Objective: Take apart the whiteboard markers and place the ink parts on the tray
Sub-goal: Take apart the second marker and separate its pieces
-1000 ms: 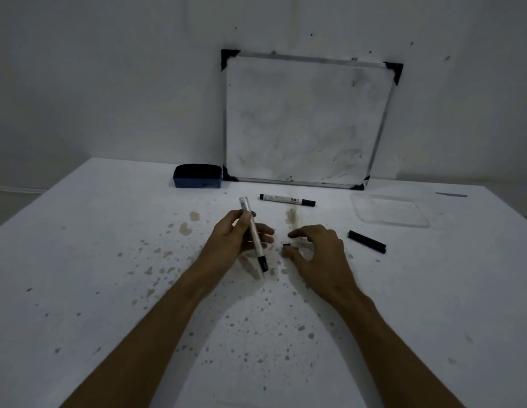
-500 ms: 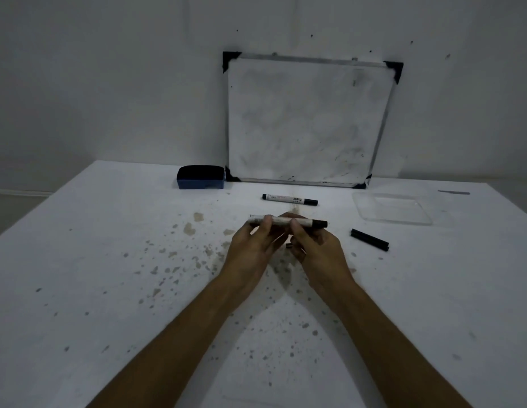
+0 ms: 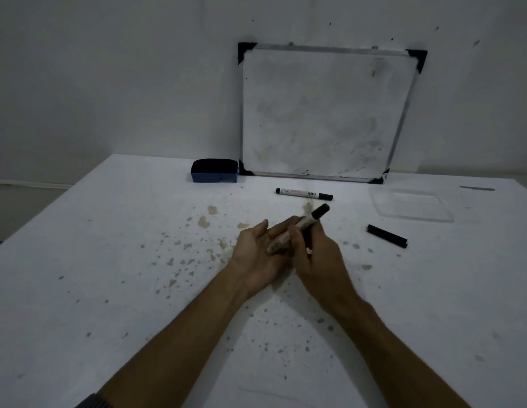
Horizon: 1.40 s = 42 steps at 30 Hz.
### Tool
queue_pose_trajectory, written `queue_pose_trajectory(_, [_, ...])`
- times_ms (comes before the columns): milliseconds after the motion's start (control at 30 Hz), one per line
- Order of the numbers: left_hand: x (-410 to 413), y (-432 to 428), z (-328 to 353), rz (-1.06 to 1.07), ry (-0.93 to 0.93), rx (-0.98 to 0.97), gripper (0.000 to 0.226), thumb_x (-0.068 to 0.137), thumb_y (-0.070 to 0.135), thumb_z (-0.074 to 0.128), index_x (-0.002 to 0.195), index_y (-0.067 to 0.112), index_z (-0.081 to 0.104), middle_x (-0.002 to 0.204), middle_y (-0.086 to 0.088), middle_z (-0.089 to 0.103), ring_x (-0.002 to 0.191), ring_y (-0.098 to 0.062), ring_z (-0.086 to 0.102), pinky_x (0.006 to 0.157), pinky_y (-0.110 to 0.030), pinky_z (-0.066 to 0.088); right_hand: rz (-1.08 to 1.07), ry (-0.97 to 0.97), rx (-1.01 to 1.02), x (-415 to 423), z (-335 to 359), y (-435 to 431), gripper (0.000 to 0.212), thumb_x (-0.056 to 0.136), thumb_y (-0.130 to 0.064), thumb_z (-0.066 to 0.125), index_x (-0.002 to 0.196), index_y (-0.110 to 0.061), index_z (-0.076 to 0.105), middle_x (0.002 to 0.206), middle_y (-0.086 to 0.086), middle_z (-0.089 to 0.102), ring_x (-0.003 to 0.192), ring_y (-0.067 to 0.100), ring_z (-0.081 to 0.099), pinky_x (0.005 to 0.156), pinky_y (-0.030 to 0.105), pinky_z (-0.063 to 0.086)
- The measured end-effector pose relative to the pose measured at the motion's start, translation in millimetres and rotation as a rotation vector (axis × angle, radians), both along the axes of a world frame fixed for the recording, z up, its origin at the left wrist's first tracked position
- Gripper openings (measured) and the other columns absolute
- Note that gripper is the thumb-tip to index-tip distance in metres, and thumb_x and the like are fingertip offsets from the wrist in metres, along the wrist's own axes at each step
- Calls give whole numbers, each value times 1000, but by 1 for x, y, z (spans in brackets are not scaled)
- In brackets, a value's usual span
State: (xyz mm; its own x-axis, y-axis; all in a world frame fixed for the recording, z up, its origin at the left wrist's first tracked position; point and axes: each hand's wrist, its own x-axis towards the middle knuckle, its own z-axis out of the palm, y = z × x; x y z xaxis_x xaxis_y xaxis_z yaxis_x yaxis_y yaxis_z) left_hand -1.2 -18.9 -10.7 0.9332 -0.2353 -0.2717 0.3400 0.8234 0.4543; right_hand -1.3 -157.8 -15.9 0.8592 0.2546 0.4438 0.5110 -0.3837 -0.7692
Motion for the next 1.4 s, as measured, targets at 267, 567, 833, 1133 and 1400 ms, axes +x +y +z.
queue_pose_trajectory(267, [2, 0, -2, 34, -5, 54, 56, 110, 30, 33, 122, -10, 71, 123, -30, 71, 96, -36, 77, 93, -42, 62, -67, 66, 194, 1, 17, -6, 25, 104, -38, 46, 110, -16, 59, 73, -11, 68, 53, 4, 63, 48, 19, 50])
queue_pose_trajectory(567, [2, 4, 3, 27, 17, 37, 51, 108, 26, 36, 128, -9, 67, 131, -29, 68, 101, -34, 75, 92, -40, 63, -31, 106, 130, 0, 13, 1, 16, 105, -33, 49, 112, -22, 58, 87, -5, 73, 58, 0, 66, 52, 16, 52])
queue_pose_trajectory(833, [0, 5, 5, 21, 19, 75, 50, 107, 25, 37, 123, -8, 71, 128, -25, 71, 99, -32, 76, 88, -39, 63, 7, 91, 61, -4, 6, 4, 4, 104, -34, 51, 106, -32, 54, 87, -7, 73, 66, 10, 71, 56, 22, 58])
queue_pose_trajectory(1133, [0, 17, 14, -40, -57, 348, 35, 104, 23, 56, 113, -4, 75, 114, -26, 76, 85, -27, 81, 73, -30, 67, -105, 355, 518, 17, 19, -20, 23, 99, -35, 62, 104, -14, 69, 73, -8, 66, 57, 7, 56, 50, 23, 45])
queue_pose_trajectory(1400, [9, 37, 5, 80, -222, 600, 26, 104, 10, 56, 122, -1, 72, 107, -15, 80, 83, -17, 79, 70, -24, 64, -86, 495, 560, 33, 29, -59, 17, 91, -22, 75, 106, -12, 74, 94, 10, 80, 71, 25, 73, 68, 34, 57])
